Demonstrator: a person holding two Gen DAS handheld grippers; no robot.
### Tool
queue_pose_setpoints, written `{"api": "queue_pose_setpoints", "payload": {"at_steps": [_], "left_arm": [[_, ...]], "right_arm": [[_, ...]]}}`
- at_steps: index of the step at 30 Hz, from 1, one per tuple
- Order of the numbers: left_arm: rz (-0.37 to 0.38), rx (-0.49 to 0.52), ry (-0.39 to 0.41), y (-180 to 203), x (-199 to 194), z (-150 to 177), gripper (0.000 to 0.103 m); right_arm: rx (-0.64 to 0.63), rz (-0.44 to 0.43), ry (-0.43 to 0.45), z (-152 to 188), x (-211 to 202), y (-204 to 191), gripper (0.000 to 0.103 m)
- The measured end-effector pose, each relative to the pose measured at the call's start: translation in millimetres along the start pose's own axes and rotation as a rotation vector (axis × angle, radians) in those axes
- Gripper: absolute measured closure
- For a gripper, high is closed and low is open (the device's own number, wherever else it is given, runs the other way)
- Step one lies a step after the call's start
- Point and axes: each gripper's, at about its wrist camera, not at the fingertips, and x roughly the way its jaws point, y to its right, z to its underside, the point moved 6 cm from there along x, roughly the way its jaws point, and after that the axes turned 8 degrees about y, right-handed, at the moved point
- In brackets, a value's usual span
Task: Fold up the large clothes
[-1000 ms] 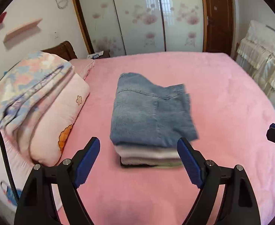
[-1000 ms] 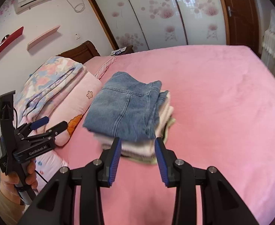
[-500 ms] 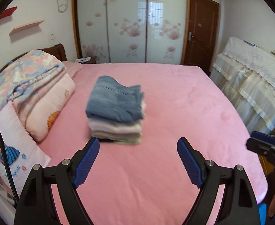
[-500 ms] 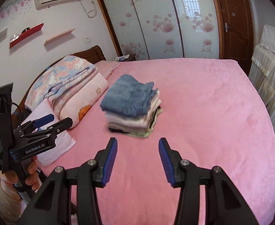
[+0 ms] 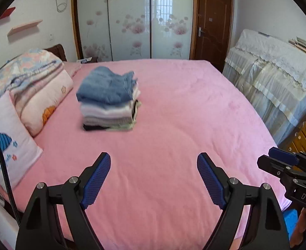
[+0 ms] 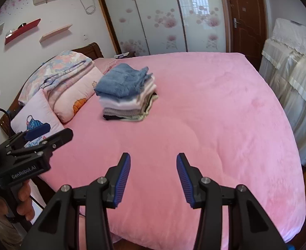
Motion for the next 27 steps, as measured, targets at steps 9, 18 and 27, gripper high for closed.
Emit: {"api": "queue_pose_setpoints", "payload": {"at_steps": [9,18,27], "left_arm": [[0.036,-0.070,-0.014,26,2,64,0.019],[0.001,-0.031,-0.053,39,5,109,0.019],[-0.030,0.003,-0.056,45,1,124,0.019]], "right_arm": [[-0.009,0.110,0.041,66,-15,11,0.057],[-0.026,0.148,0.046,103,-18,9,0.056],[-0.003,0.139,0.019,118,-6,10,0.056]]}}
